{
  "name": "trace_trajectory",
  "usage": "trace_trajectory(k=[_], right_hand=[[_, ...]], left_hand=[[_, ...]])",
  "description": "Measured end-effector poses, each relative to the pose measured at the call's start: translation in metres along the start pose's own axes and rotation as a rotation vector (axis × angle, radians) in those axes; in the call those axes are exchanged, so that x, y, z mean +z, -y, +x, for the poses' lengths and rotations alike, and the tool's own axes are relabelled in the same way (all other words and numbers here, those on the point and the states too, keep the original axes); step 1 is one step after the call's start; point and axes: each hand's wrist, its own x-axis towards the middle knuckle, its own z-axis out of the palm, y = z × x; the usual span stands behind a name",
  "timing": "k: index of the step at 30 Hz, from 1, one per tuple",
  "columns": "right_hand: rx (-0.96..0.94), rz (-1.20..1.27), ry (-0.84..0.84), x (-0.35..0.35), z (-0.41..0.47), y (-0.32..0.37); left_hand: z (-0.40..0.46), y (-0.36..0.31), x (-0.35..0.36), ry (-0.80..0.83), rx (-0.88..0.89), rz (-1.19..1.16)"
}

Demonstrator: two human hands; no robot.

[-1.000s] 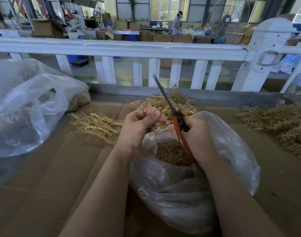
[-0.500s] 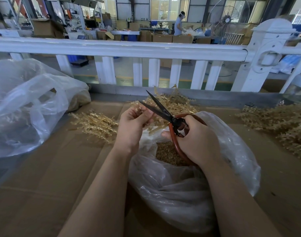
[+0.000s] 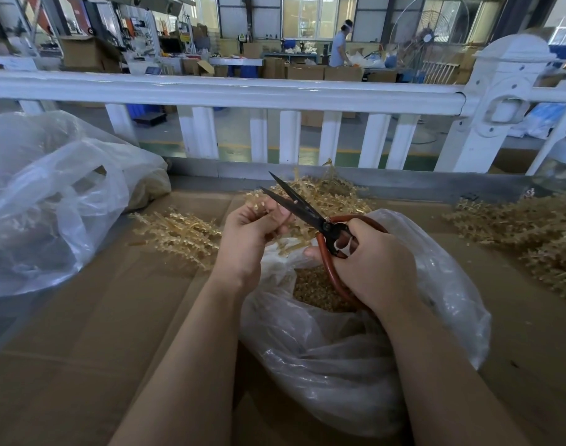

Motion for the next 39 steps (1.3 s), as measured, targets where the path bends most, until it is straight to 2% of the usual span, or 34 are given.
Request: trace_trajectory(k=[16, 20, 25, 30, 39], right_hand=[[-0.011, 0.037, -0.003, -0.0009, -0.0010, 0.0011], [0.041, 0.136, 0.034, 0.0025, -0.0012, 0.0008], [0.151, 0.413, 0.103, -0.0001, 0.0006, 0.0020], [0.180, 0.543, 0.133, 0.0031, 0.0036, 0.0003], [0.183, 0.601, 0.156, 0.0044, 0.0039, 0.0010]], left_hand=[[-0.0018, -0.0046, 0.0015, -0.025, -0.063, -0.043], [-0.0007, -0.0046, 0.0021, -0.102, -0.100, -0.029], [0.0014, -0.0035, 0.0012, -0.163, -0.118, 0.011], [0.0008, -0.0010, 0.0044, -0.148, -0.095, 0.046], [-0.0021, 0.0029, 0.0061, -0.057, 0.020, 0.082]])
